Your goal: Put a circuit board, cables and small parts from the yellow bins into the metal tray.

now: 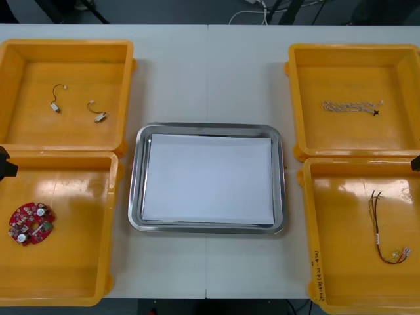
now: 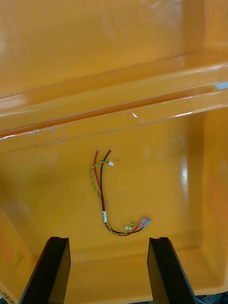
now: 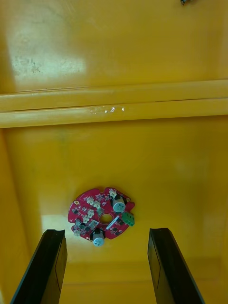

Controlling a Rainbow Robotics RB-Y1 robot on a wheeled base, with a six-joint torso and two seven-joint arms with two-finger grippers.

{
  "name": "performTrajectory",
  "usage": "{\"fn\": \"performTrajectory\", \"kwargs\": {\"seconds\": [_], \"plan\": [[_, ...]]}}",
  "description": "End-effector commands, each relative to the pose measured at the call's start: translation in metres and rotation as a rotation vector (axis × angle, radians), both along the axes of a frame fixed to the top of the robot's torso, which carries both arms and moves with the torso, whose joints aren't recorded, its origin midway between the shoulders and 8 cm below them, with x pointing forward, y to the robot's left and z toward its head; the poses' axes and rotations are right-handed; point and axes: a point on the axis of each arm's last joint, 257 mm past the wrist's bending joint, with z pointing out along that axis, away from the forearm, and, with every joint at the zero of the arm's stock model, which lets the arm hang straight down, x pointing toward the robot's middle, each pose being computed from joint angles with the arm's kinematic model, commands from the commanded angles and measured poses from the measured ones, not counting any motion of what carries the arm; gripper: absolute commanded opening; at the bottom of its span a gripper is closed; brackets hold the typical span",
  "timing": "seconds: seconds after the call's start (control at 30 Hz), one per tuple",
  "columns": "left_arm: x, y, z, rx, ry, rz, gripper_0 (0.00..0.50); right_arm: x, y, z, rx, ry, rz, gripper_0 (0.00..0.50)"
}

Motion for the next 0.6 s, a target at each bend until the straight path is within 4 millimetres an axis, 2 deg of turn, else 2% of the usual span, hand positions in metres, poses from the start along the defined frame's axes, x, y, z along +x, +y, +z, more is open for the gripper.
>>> {"fn": "performTrajectory", "kwargs": {"seconds": [0.03, 0.6], "plan": [[0.0026, -0.0018, 0.0101, 0.03, -0.039, -0.062, 0.5, -0.0027, -0.0195, 0.0142, -0.035, -0.013, -0.05, 0.472], [0.0026, -0.0018, 0.0101, 0.03, -0.039, -0.062, 0.5, -0.0027, -0.0195, 0.0142, -0.035, -0.013, -0.05, 0.472]]}}
